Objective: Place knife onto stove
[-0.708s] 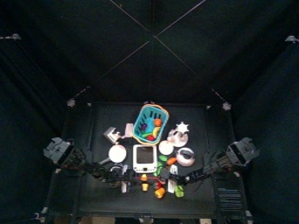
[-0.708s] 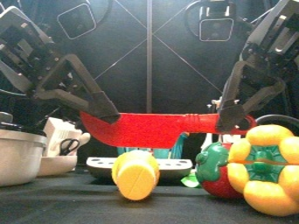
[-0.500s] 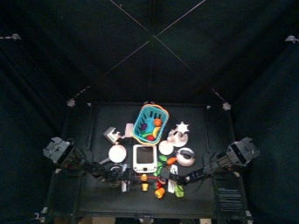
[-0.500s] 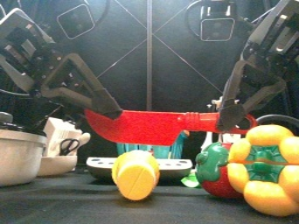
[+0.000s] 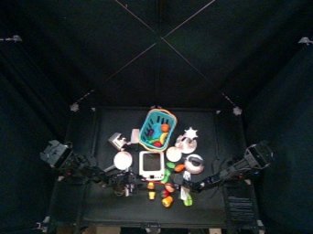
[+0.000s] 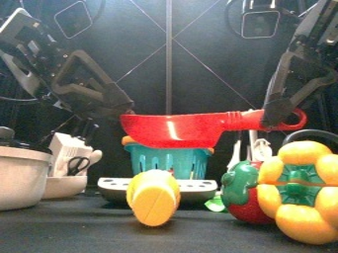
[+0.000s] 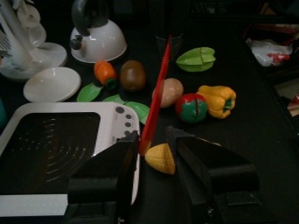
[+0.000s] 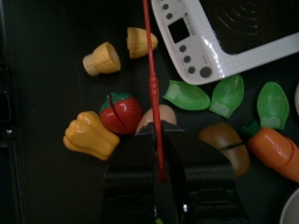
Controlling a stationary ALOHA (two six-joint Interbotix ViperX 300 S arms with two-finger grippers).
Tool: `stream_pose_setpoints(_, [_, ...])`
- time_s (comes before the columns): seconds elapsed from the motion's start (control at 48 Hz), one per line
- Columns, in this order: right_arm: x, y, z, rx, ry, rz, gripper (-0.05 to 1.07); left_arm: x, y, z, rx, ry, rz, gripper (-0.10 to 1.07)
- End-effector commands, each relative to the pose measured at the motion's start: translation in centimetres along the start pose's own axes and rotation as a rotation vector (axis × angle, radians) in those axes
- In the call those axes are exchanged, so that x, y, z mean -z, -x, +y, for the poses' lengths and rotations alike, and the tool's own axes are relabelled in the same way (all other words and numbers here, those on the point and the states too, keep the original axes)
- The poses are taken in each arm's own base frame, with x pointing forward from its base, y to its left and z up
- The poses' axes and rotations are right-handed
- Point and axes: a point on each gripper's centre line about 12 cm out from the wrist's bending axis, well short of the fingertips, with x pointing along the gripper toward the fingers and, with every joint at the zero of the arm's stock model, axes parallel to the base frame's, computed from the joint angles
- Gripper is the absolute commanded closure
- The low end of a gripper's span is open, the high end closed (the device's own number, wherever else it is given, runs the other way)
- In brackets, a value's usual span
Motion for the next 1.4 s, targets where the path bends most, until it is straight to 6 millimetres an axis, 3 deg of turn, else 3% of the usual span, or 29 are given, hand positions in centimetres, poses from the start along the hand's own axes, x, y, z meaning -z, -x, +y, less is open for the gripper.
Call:
stream_pose_setpoints(0.0, [-0.1, 2.0, 0.3, -0.044, -0.04, -0.018, 0.64, -1.2, 0.3, 0.2, -0.007, 0.017, -0.046, 0.25])
stream_pose_setpoints(0.208, [2.3, 5.4, 1.0, -0.137, -0.129, 0.034, 0.64, -1.1, 0.8, 0.5, -0.005, 0.012, -0.045, 0.25])
stream_pose_setpoints(0.312, [2.7, 6.2, 1.1, -0.16, -0.144, 0.041, 0.64, -1.0, 0.8, 0.5, -0.006, 0.011, -0.043, 0.25])
stream_pose_setpoints(0.458, [2.0, 6.1, 1.0, -0.156, -0.158, 0.027, 0.64, -1.0, 1.0, 0.6, -0.005, 0.013, -0.043, 0.25])
stream_pose_setpoints(0.625, [-1.1, 6.2, 0.6, -0.149, -0.231, -0.034, 0.64, -1.5, 2.1, 0.6, 0.012, 0.023, -0.062, 0.26])
stream_pose_setpoints(0.729, [-2.0, 6.3, 0.5, -0.145, -0.246, -0.056, 0.63, -2.0, 3.1, 1.1, 0.01, 0.044, -0.076, 0.26])
stream_pose_setpoints(1.062, [1.3, 7.2, -1.8, -0.096, -0.297, 0.011, 0.63, -2.1, 4.1, 1.9, -0.001, 0.061, -0.085, 0.26])
stream_pose_setpoints(1.188, [1.5, 6.9, -2.4, -0.076, -0.301, 0.015, 0.63, -2.1, 4.1, 1.8, 0.004, 0.051, -0.088, 0.26])
stream_pose_setpoints(1.375, [0.0, 5.6, -4.3, -0.028, -0.301, -0.037, 0.63, -2.2, 4.0, 1.8, 0.01, 0.04, -0.094, 0.26])
